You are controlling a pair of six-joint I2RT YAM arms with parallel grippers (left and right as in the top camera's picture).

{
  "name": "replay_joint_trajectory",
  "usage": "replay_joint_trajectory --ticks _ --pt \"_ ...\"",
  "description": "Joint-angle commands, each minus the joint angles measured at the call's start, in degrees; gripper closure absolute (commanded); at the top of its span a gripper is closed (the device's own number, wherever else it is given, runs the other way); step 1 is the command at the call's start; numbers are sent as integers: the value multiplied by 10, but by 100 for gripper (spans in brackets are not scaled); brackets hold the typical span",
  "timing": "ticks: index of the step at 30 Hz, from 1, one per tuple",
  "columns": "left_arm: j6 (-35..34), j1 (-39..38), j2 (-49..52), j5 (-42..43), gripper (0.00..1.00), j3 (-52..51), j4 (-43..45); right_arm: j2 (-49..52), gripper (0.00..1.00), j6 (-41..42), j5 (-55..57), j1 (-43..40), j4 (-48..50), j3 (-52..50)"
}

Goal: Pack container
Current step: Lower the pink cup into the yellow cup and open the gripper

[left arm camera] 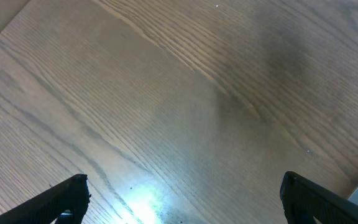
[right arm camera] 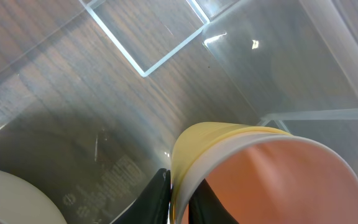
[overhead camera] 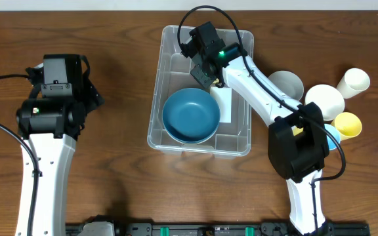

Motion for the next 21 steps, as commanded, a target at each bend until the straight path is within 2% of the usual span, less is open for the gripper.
replay_joint_trajectory --ticks 1,8,21 --pt "3 2 -3 -12 2 1 -2 6 91 -8 3 0 2 -2" --pt "3 2 -3 -12 2 1 -2 6 95 35 4 -25 -1 -2" --pt "3 2 -3 -12 2 1 -2 6 95 35 -2 -54 -12 -2"
